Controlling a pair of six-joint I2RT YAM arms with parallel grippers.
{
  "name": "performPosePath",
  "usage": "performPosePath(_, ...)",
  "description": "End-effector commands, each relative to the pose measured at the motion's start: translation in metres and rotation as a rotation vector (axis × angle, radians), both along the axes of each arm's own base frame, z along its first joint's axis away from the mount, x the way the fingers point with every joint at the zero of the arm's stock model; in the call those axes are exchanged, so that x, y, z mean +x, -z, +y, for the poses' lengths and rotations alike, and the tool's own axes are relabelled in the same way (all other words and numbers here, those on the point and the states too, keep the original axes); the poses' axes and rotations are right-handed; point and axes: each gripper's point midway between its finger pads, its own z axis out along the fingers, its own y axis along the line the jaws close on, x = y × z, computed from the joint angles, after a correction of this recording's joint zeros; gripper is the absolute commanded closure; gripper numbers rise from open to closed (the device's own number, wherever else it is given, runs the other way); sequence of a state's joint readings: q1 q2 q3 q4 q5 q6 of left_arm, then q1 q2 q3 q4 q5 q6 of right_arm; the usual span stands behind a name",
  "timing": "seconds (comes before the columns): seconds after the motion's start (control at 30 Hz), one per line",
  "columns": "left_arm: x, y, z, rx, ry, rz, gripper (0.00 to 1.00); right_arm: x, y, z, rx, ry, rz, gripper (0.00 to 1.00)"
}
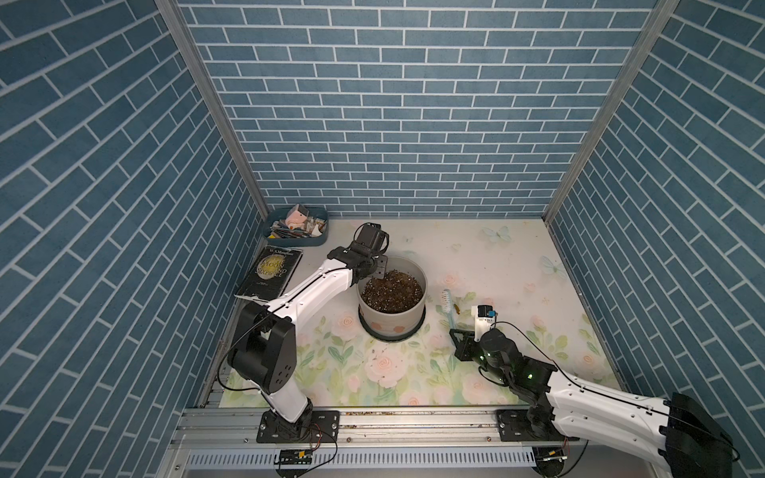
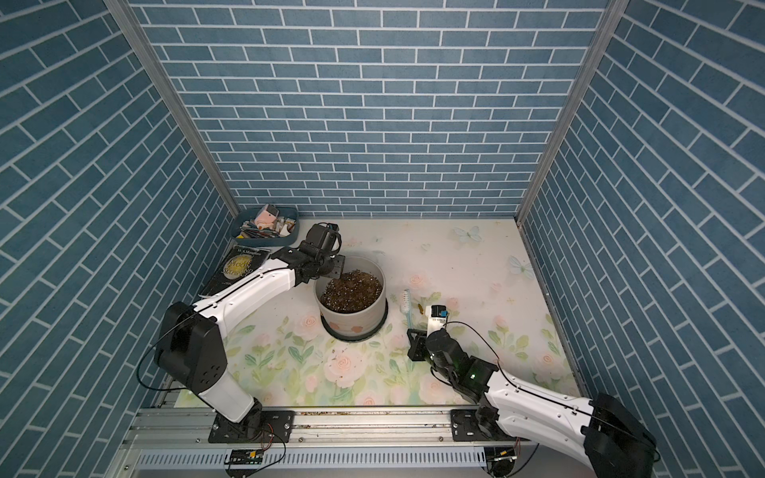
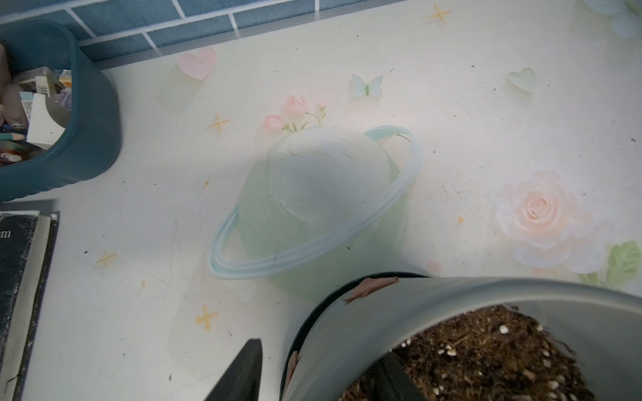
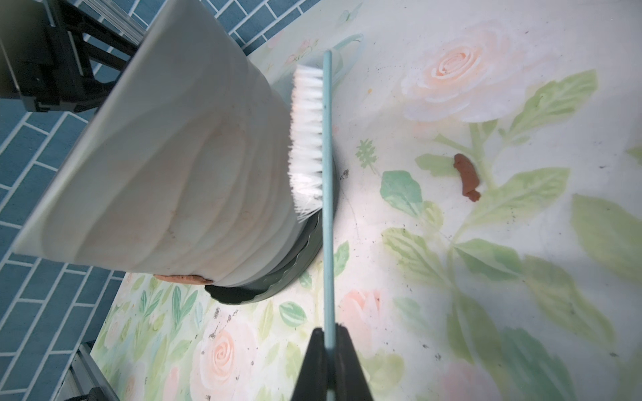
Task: Scrub the dried mud off the ceramic pot
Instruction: Adjust the pot on the tray.
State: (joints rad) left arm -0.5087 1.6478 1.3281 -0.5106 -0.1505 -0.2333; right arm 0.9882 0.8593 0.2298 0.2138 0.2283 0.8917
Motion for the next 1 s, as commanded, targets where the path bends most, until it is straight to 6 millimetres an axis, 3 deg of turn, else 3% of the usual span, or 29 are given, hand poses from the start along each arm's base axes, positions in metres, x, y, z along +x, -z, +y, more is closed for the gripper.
performPosePath(0.0,-0.012,0.002,0.016,0.026,-0.063,0.010,0.51,-0.001,0.003,-0.004,-0.004,0.019,0.007,1.00)
performPosePath(0.13,-0.022,0.009,0.017,-0.015,-0.090,0.029,0.63,-0.001,0.002,-0.004,0.000,0.018,0.005,1.00)
performPosePath(0.37,-0.037,0.017,0.007,-0.168,-0.122,0.064,1.00,-0.001,0.000,-0.004,0.003,0.018,0.003,1.00)
performPosePath(0.53,-0.043,0.013,0.000,-0.303,-0.170,0.058,1.00,-0.002,0.002,-0.005,-0.001,0.019,0.007,1.00)
performPosePath(0.6,-0.045,0.011,-0.006,-0.342,-0.162,0.070,0.90,-0.001,0.001,-0.004,-0.003,0.015,0.006,1.00)
performPosePath(0.7,-0.044,0.000,-0.005,-0.353,-0.169,0.053,0.54,-0.001,0.001,-0.005,-0.008,0.020,0.004,1.00)
performPosePath(0.73,-0.041,-0.005,-0.003,-0.344,-0.177,0.034,0.48,-0.001,0.001,-0.005,-0.009,0.021,0.005,1.00)
performPosePath(0.83,-0.028,-0.022,-0.006,-0.330,-0.148,-0.017,0.35,0.000,0.002,-0.007,-0.025,0.025,0.002,1.00)
performPosePath(0.97,-0.008,-0.030,-0.017,-0.297,-0.102,-0.045,0.27,0.000,0.009,-0.008,-0.048,0.031,0.013,1.00)
